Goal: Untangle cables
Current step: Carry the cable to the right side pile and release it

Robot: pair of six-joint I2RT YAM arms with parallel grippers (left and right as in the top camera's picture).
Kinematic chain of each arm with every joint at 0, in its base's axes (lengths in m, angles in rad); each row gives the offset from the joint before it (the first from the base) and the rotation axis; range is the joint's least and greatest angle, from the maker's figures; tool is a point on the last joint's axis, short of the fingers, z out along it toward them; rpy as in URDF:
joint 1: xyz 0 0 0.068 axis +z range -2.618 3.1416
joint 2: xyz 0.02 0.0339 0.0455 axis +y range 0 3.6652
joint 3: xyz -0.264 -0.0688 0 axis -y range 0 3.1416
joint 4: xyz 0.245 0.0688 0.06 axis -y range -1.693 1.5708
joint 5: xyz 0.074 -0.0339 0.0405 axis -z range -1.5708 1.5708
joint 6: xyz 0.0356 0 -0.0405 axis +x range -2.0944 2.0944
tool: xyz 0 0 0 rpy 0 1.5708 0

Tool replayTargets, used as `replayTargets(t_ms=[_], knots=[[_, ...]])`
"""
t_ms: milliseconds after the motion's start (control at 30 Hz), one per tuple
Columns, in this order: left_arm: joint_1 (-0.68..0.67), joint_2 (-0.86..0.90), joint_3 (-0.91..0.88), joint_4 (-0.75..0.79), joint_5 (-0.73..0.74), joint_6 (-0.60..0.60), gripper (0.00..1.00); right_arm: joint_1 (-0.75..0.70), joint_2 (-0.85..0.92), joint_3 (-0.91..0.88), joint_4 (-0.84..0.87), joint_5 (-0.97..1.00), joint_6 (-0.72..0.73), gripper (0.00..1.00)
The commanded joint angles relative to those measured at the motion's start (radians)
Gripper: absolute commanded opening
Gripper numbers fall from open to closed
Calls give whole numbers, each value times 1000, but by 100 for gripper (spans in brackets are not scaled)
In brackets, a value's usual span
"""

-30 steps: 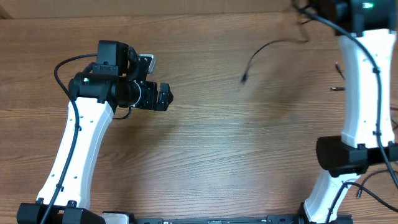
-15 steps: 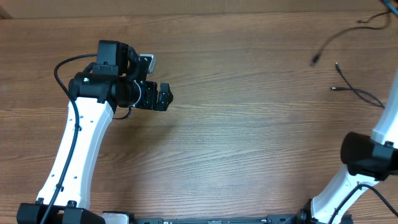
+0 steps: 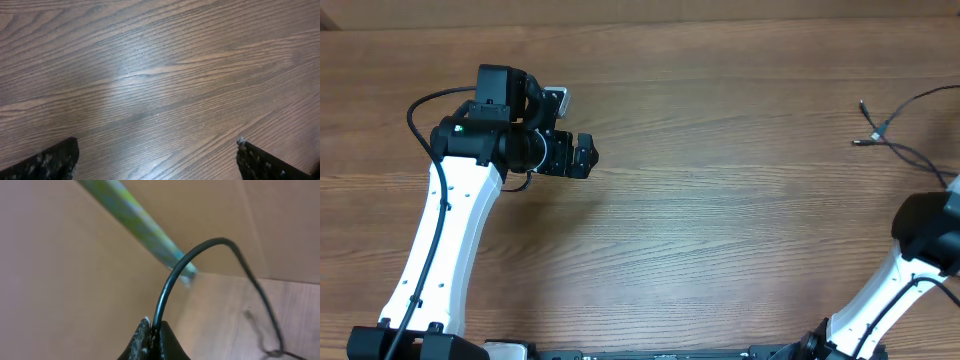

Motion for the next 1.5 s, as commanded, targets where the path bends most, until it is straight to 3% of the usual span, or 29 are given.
replayTargets(t_ms=[0,333,367,467,500,533,700,1133,1467], knots=[[9,6,19,-2,-3,-9,100,-30,80,16,-33,7,-54,4],[9,6,19,-2,-3,-9,100,-57,240,-25,-153,-2,-100,5],[9,6,19,-2,-3,-9,100,-57,243,-51,-154,-3,-114,15],[9,6,19,-2,-3,-9,100,-57,243,-82,-157,-5,-114,69],[9,6,19,-2,-3,-9,100,-57,243,-82,-161,-6,-113,79],[9,6,19,-2,-3,-9,100,-57,243,-82,-165,-10,-113,100],[9,6,19,-2,-3,-9,100,-57,220,-79,-240,-119,-213,100],[9,6,19,-2,-3,-9,100,-38,-113,-79,-295,-345,-345,100],[9,6,19,-2,-3,-9,100,92,-433,-79,-595,-375,-345,100]])
